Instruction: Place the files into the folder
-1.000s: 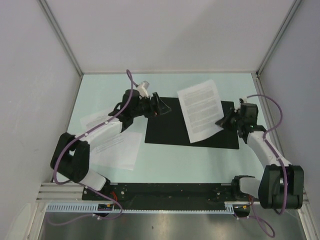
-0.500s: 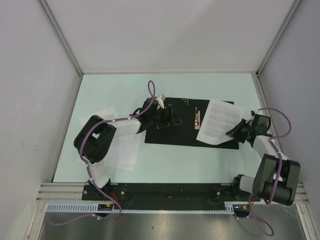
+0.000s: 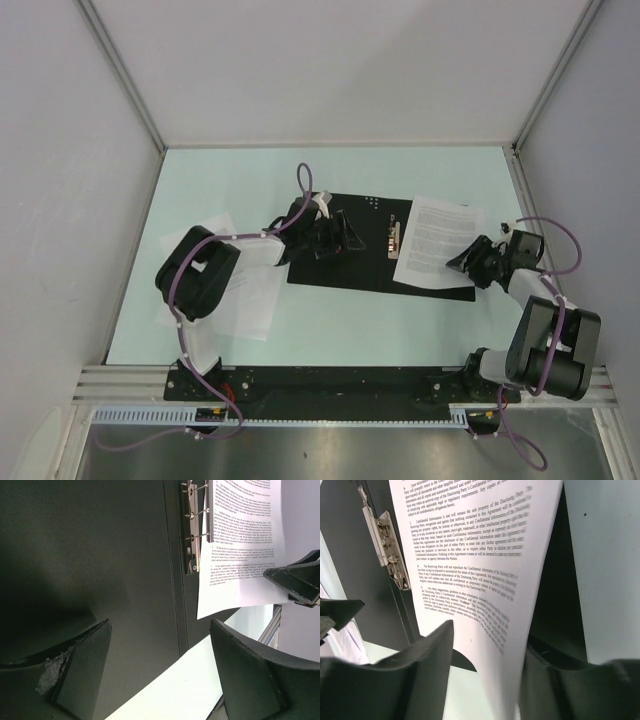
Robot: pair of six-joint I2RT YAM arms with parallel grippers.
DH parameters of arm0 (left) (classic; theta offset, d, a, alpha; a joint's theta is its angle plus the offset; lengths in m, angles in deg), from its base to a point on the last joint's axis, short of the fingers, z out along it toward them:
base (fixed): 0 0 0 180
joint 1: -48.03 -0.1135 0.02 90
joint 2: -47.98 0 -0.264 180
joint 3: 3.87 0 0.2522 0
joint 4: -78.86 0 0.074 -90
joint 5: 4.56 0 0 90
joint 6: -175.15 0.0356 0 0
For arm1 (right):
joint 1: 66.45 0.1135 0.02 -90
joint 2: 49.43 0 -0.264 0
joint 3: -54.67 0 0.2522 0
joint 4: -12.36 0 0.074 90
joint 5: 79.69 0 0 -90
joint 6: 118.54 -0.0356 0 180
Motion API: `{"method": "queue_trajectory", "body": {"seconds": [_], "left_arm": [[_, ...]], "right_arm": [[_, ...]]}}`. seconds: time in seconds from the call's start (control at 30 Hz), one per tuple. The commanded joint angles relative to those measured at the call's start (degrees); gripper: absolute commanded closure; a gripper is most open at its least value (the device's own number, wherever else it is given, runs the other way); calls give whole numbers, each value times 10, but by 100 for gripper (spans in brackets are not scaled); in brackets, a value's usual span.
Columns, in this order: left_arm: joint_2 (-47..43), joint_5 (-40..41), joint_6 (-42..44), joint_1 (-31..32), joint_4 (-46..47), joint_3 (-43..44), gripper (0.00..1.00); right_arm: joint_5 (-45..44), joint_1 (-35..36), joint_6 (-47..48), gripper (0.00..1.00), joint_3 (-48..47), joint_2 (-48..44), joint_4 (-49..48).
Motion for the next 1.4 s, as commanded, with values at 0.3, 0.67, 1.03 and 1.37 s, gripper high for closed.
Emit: {"method": "queue_trajectory", "body": {"seconds": [0.3, 0.67, 1.03, 1.37], "left_arm": [[4, -5, -12, 7, 25, 20, 15], [11, 1, -7, 7, 11, 20, 16], [16, -1, -11, 7, 18, 14, 16], [10, 1, -5, 7, 9, 21, 16]], "right_arm": [[-47, 6, -62, 55, 22, -9, -73], [59, -41, -97, 100, 30, -56, -82], [180, -67, -149, 100, 28, -25, -121], [196, -61, -151, 100, 28, -7, -143]]}}
